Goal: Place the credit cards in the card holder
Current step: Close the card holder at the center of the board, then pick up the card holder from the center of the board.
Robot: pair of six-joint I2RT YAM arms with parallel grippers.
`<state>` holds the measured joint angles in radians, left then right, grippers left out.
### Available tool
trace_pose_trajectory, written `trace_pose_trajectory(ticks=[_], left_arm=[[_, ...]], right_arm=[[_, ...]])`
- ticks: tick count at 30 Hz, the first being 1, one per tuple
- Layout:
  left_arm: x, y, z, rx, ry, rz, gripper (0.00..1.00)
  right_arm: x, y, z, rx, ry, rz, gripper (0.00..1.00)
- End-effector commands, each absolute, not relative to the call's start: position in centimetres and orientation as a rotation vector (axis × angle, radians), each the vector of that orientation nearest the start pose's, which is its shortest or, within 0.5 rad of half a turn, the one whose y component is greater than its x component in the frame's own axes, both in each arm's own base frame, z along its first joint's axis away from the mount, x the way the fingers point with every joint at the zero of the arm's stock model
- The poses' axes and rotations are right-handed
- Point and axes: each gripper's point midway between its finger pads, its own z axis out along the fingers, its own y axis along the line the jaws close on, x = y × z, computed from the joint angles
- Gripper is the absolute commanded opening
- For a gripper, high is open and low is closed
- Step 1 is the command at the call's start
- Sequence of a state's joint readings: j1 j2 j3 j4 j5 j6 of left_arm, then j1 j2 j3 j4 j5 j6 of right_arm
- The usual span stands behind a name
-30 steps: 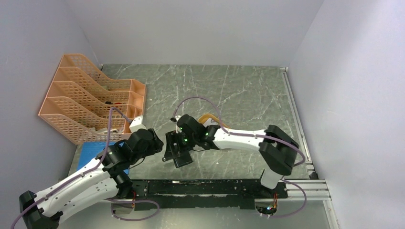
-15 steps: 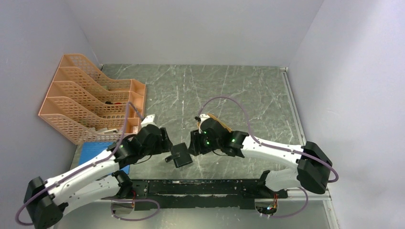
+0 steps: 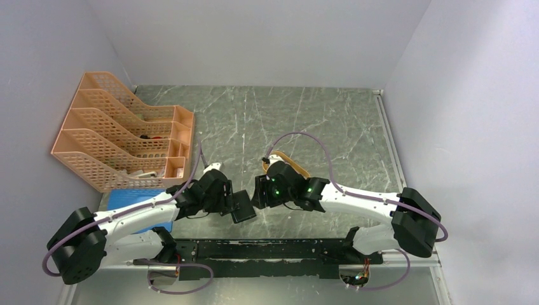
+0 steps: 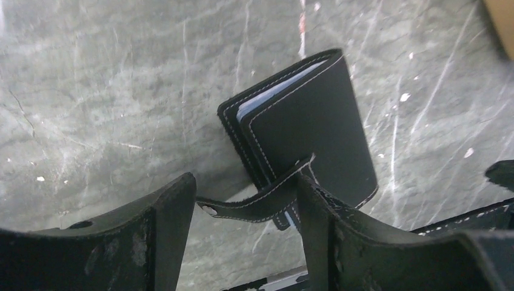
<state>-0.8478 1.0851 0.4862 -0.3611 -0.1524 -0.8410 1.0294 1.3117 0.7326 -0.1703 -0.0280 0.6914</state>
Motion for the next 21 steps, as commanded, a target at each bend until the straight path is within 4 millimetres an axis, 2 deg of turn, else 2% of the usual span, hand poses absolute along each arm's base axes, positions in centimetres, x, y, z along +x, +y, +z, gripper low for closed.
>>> trace_pose_trajectory(ticks=[1, 4, 9, 14, 21], left_arm=[[15.6, -19.9, 2.8, -0.013, 2.603, -0.547, 0.66], [14.9, -19.6, 2.2, -0.009, 2.622, -0.556, 0.64], [14.1, -18.8, 0.9, -0.008, 2.662, -0.516, 0.52], [13.6, -17.9, 0.0, -0.019, 2.687, -0.475, 0.33], [12.9, -16.7, -1.1, -0.032, 2.716, -0.414, 0.12]], right_arm=[[15.8, 31.5, 8.7, -0.413, 2.453, 0.820, 0.53], [15.9, 31.5, 8.8, -0.411, 2.451, 0.822, 0.53], [15.9, 31.7, 8.7, -0.403, 2.454, 0.824, 0.53], [15.7, 31.7, 8.1, -0.391, 2.469, 0.837, 0.53], [15.0, 32.3, 7.2, -0.375, 2.498, 0.905, 0.54]])
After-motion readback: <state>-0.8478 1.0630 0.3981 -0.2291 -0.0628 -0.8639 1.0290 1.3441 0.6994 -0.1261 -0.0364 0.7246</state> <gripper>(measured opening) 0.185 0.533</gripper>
